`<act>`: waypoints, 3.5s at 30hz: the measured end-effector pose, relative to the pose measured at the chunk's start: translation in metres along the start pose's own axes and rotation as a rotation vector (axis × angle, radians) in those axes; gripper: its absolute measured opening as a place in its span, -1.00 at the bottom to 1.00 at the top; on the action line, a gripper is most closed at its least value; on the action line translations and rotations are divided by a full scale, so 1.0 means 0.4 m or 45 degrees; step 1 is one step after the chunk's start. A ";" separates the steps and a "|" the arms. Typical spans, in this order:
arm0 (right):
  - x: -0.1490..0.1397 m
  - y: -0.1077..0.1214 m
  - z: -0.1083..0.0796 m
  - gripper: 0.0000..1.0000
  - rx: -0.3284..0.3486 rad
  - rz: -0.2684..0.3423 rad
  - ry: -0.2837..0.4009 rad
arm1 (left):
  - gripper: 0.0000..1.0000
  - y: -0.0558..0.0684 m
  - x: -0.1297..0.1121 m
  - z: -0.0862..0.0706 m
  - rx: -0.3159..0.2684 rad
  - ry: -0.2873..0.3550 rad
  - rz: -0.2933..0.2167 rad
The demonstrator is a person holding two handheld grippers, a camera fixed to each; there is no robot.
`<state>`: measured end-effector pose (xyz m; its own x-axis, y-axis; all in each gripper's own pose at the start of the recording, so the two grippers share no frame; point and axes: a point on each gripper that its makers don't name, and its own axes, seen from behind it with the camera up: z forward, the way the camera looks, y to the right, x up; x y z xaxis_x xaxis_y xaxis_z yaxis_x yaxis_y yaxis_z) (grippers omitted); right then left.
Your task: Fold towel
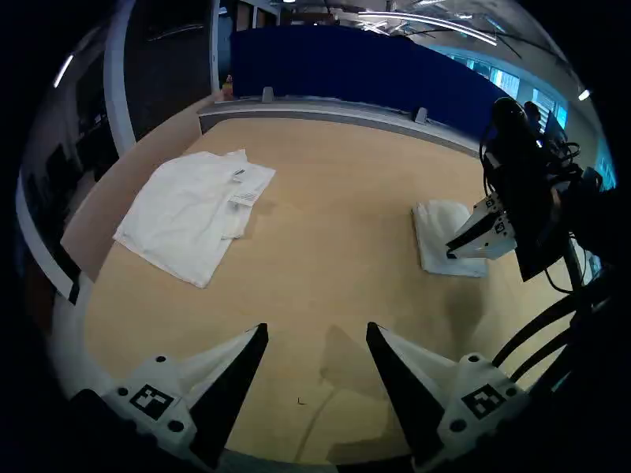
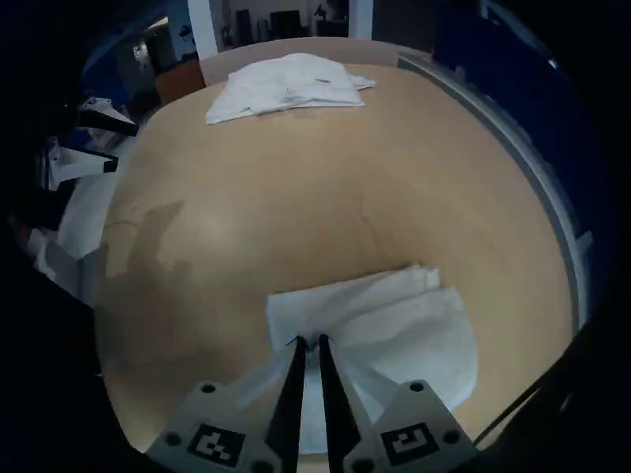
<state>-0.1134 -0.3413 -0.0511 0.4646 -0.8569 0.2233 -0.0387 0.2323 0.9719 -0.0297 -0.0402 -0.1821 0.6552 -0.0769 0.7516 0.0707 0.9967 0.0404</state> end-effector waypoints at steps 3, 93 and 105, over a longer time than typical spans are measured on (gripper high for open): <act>0.001 0.000 -0.005 -0.39 -0.004 -0.007 0.013 | 0.85 0.004 -0.001 0.000 0.000 -0.001 -0.003; -0.248 -0.031 -0.094 -0.30 -0.327 0.631 0.040 | 0.85 0.043 0.018 0.037 -0.064 -0.010 0.047; -0.261 -0.029 -0.093 -0.60 -0.341 0.665 0.041 | 0.85 0.039 0.019 0.042 -0.059 -0.011 0.050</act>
<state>-0.1286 -0.2374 -0.0886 0.4708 -0.5840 0.6612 -0.0469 0.7319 0.6798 -0.0364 -0.0248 -0.1645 0.6518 -0.0372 0.7575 0.0801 0.9966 -0.0200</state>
